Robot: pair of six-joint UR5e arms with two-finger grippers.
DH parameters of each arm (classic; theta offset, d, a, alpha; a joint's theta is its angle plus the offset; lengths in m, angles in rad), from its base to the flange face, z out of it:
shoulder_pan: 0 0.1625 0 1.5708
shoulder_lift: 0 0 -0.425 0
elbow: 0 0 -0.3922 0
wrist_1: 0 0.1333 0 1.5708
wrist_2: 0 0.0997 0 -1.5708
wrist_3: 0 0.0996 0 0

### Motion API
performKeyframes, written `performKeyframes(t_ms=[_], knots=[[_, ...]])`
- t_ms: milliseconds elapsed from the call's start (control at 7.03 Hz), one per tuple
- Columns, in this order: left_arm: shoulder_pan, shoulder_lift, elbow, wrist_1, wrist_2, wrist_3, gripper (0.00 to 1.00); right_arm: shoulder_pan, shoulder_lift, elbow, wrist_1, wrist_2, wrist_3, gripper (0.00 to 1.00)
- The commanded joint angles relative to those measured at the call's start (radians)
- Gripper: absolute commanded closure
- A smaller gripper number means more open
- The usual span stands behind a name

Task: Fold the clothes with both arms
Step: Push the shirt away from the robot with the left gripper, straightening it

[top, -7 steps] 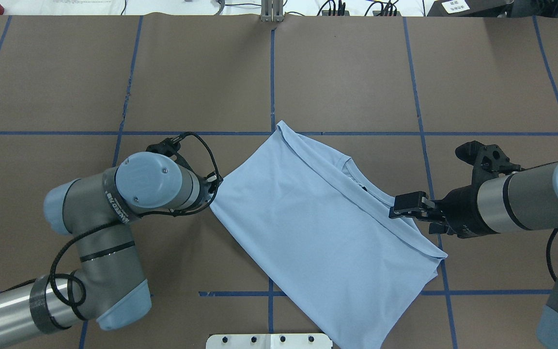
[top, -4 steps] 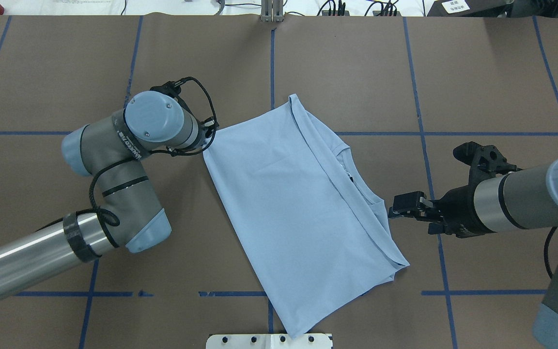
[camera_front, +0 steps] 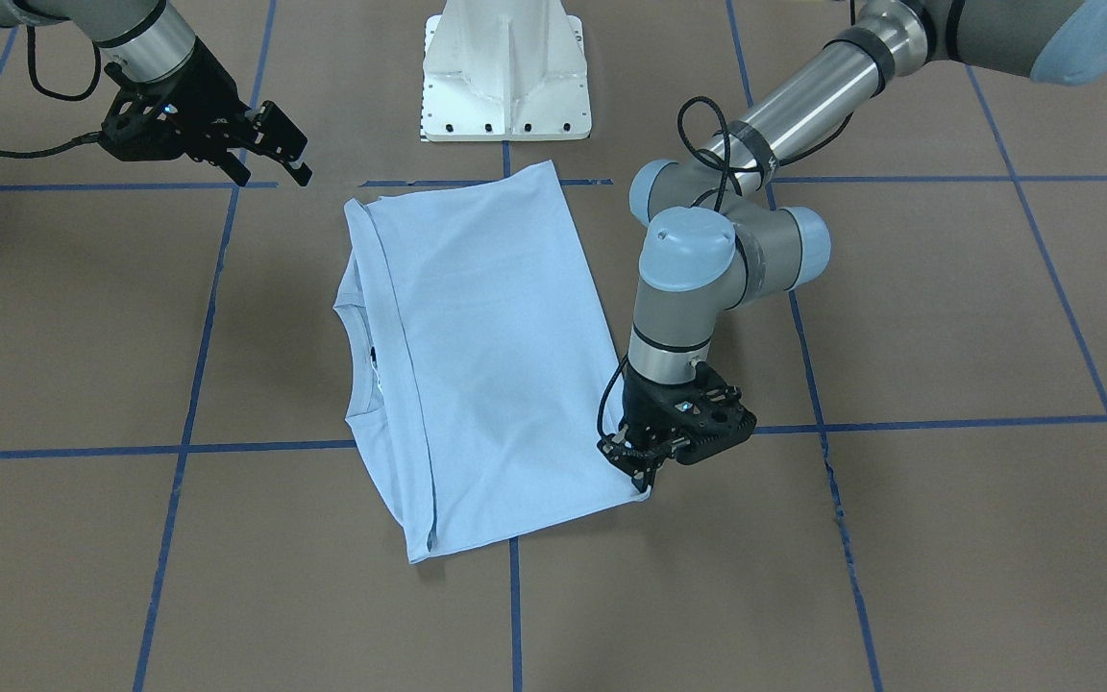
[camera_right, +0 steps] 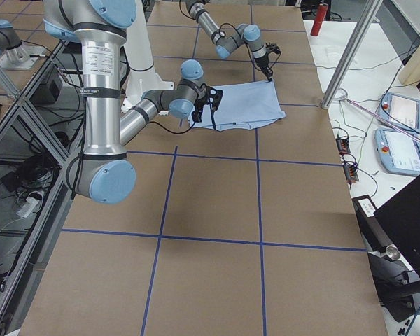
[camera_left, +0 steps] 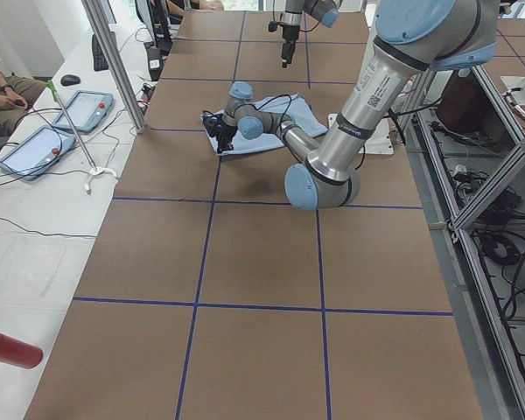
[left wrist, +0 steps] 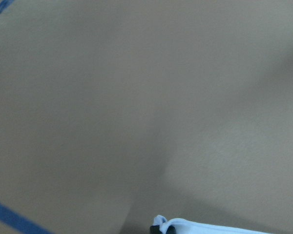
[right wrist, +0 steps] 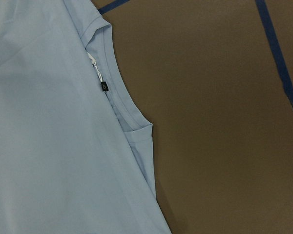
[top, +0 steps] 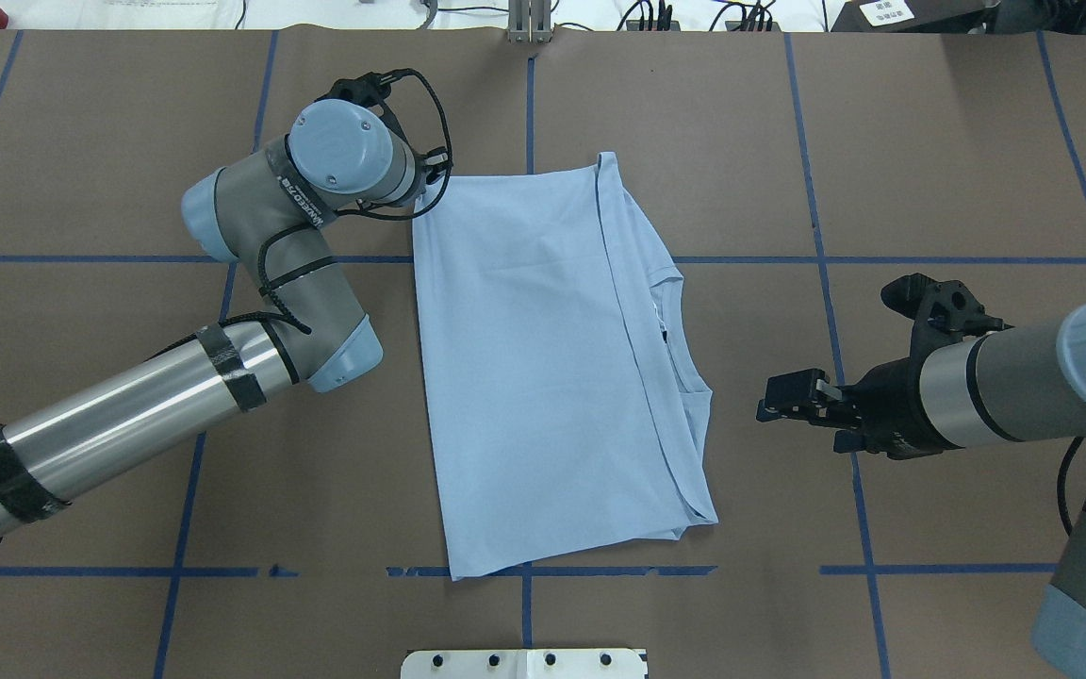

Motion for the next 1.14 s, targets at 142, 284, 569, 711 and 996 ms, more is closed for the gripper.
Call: performKeyframes(t_ms=[142, 284, 569, 711, 996], knots=[[-0.066, -0.08, 0.218, -0.191, 0.035, 0.13, 1.0, 0.002, 0.037, -0.02, -0.002, 0.002, 0.0, 0.0], [-0.066, -0.106, 0.226, -0.198, 0.041, 0.129, 1.0, 0.002, 0.039, -0.022, -0.002, 0.002, 0.0, 0.0], [-0.062, -0.123, 0.252, -0.251, 0.042, 0.138, 0.02, 0.004, 0.036, -0.029, -0.002, -0.002, 0.0, 0.0], [-0.065, -0.121, 0.257, -0.253, 0.047, 0.15, 0.0, 0.002, 0.04, -0.04, -0.002, -0.005, -0.002, 0.0], [-0.092, -0.12, 0.257, -0.248, 0.042, 0.155, 0.0, -0.004, 0.043, -0.046, -0.003, -0.02, -0.003, 0.0]])
